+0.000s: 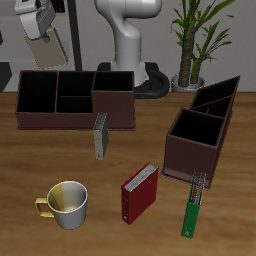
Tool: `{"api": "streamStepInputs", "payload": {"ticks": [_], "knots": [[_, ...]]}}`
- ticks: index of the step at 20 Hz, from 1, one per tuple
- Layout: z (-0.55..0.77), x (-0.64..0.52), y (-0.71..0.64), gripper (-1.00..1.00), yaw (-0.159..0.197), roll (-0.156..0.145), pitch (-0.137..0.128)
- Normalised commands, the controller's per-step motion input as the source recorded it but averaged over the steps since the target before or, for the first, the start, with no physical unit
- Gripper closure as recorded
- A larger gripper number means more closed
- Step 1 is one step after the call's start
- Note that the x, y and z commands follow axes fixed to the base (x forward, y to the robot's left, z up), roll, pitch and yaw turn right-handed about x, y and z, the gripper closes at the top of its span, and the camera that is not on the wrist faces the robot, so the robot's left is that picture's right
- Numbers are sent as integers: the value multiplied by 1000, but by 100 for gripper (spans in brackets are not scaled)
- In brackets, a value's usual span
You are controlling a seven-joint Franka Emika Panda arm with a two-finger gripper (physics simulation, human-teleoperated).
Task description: Place the right yellow book into the back desk caddy's back compartment and place the green book into the left desk caddy's back compartment and place the left yellow book into the left desk caddy's left compartment
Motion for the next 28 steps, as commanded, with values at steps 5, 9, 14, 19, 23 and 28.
{"api": "streamStepInputs", "payload": {"ticks": [5, 9, 14, 19, 23, 28], "knots": [[-358, 32, 513, 100, 32, 116, 76], [-59, -52, 262, 100, -9, 48, 29], [-114, -27, 112, 100, -4, 15, 33], [-147, -41, -54, 100, -20, -21, 51], [29, -4, -24, 100, -12, -16, 2], [-147, 51, 66, 100, -5, -1, 40]]}}
